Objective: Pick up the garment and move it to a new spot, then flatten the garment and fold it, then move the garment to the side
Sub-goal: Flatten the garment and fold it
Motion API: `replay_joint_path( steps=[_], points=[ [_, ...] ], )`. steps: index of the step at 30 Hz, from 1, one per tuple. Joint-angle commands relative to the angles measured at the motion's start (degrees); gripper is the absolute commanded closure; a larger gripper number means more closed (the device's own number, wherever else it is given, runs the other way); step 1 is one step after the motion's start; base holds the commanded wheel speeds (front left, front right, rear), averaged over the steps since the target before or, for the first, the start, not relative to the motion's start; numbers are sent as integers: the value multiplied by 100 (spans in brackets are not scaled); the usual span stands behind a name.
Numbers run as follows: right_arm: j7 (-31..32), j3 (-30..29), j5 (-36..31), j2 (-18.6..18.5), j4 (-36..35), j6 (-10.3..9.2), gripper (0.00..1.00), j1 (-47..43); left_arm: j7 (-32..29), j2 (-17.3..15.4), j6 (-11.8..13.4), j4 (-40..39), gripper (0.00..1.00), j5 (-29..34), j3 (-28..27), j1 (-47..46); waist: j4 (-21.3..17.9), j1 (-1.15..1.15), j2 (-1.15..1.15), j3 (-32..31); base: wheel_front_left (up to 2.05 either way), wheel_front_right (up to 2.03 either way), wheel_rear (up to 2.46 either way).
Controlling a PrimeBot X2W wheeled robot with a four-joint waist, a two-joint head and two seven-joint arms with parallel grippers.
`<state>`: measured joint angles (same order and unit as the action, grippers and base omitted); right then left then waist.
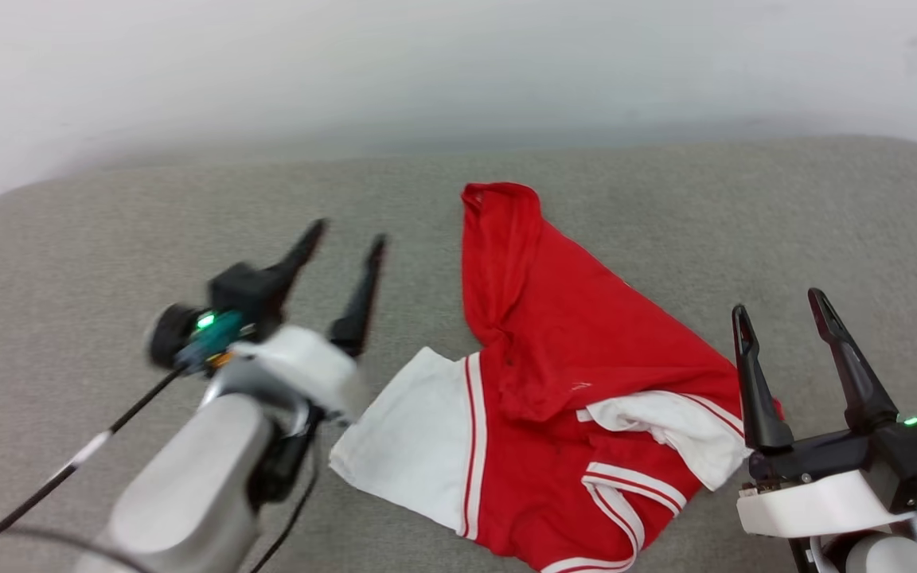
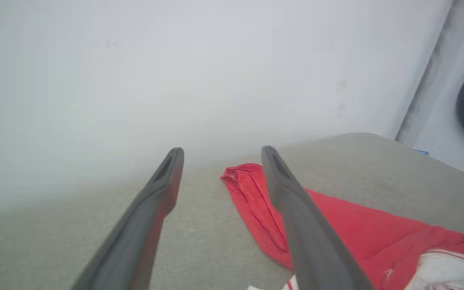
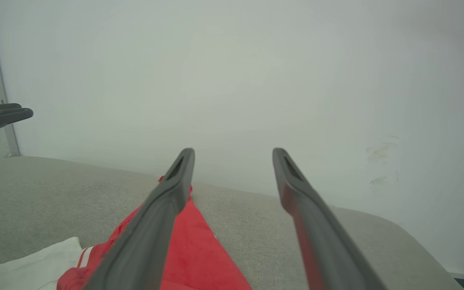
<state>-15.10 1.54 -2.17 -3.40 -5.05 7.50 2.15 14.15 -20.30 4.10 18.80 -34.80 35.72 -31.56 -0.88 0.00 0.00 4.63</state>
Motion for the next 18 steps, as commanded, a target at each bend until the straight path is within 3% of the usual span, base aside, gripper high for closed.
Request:
replay_joint_path(
  steps=[1,7,12,18],
  points=[
    [-10,1,-17,-42,-6,-2,0,-61,37,-97,76,-140,0,-37,-95,216,139,0,0,-114,0,0,0],
    [-9,18,9,-78,-80,-2,0,-131,86,-647,496,-864,0,-97,-464,1410,166,0,0,-98,0,0,0],
    [-9,36,-1,-94,-119,-2,0,-176,-220,-730,600,-1186,0,-365,-369,2091,94,0,0,14,0,0,0],
    [-9,110,-26,-136,-148,-2,0,-79,-811,-722,598,-1320,0,-469,-119,2178,-10,0,0,235,0,0,0]
  ],
)
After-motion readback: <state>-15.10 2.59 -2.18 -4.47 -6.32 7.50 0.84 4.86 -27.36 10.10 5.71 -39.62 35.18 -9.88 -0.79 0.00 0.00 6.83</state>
